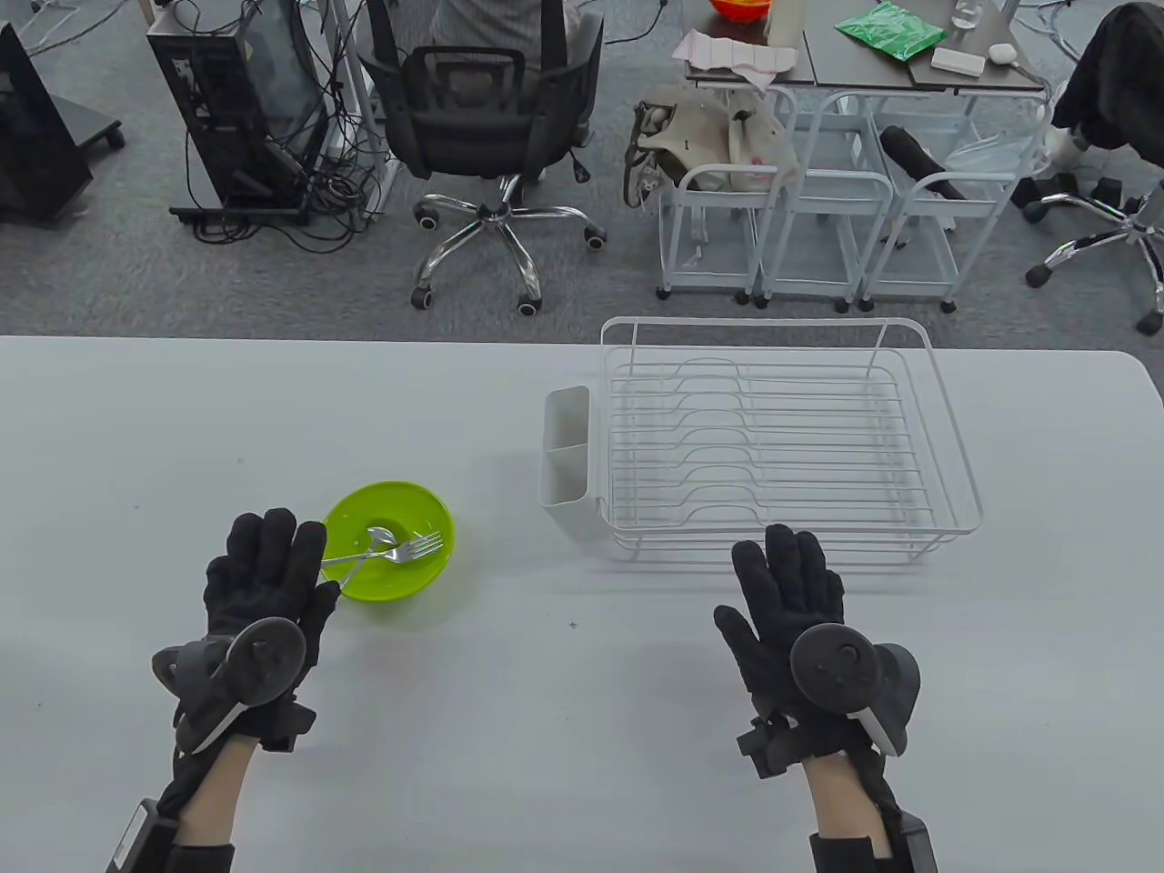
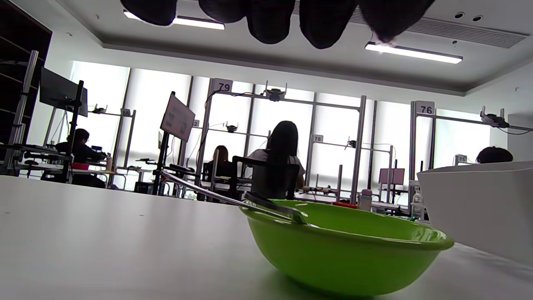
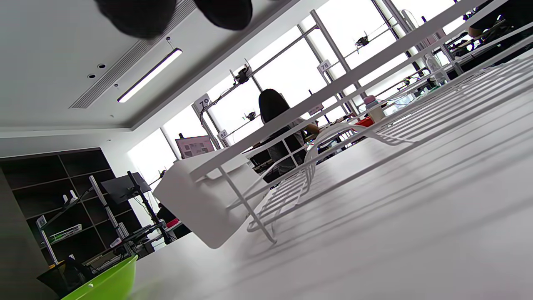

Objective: Insert the steel spoon and steel fork into the cutlery bin

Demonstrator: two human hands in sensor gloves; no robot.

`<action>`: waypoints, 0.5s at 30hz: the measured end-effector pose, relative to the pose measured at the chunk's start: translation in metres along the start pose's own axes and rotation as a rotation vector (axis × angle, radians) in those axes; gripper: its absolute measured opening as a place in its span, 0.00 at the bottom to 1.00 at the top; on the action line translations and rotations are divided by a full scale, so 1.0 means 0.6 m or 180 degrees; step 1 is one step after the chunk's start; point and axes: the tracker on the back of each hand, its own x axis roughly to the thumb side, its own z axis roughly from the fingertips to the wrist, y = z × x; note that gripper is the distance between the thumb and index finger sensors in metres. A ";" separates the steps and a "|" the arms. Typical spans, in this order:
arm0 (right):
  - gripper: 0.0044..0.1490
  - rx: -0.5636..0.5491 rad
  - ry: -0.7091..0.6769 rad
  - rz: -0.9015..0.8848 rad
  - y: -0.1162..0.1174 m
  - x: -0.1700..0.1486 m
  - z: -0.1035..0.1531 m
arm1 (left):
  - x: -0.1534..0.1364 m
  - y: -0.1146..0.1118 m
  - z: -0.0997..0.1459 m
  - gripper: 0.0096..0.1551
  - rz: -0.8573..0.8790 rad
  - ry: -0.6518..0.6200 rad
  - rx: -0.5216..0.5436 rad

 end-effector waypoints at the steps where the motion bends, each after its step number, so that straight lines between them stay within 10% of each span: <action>1: 0.44 -0.0007 0.0001 -0.0005 0.000 0.000 0.000 | -0.005 0.000 -0.001 0.36 0.0006 0.0031 -0.0004; 15: 0.44 -0.0024 0.0024 -0.0115 -0.006 -0.004 -0.001 | -0.081 -0.016 -0.025 0.31 0.0186 0.0413 -0.0221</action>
